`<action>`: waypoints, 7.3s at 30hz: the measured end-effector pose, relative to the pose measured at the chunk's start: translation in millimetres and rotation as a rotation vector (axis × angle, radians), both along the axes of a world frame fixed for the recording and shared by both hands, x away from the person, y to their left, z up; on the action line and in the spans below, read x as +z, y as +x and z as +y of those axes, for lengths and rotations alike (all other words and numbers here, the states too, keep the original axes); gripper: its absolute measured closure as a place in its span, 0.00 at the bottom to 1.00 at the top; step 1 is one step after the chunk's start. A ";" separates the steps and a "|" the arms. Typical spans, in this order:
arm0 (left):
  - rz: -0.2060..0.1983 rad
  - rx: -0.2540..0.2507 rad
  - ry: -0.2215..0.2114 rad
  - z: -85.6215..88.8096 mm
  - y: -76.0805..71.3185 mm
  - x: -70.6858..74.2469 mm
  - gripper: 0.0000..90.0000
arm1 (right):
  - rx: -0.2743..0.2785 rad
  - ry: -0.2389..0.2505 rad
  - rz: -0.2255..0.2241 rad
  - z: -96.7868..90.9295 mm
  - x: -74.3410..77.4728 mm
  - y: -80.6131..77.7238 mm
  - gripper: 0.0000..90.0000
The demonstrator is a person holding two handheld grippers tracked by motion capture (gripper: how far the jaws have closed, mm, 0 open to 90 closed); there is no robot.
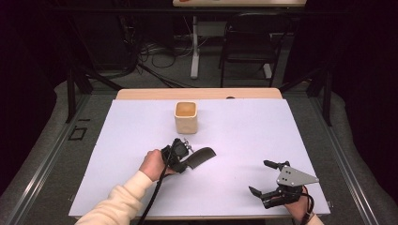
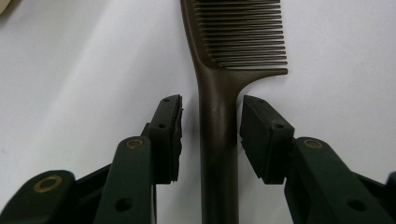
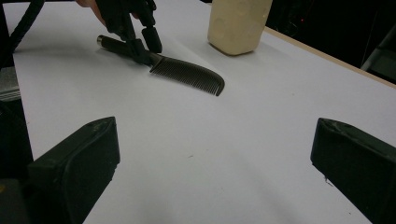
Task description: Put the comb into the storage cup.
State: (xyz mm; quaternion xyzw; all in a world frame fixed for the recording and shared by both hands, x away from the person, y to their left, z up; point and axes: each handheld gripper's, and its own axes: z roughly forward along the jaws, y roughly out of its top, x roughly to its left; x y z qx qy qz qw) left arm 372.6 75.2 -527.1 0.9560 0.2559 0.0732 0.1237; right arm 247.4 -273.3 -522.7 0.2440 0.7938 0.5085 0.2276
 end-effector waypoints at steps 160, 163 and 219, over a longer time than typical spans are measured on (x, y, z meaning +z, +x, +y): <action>-0.400 0.190 -0.531 75.3 -7.7 52.5 0.81 | -0.001 0.002 0.000 0.2 -0.2 0.3 0.01; -0.413 0.200 -0.543 77.3 -6.4 53.6 0.81 | -0.002 0.003 0.000 0.5 -0.2 0.2 0.01; -0.539 0.197 -0.588 66.9 31.3 90.9 0.81 | -0.005 0.005 0.009 1.7 -1.5 2.0 0.01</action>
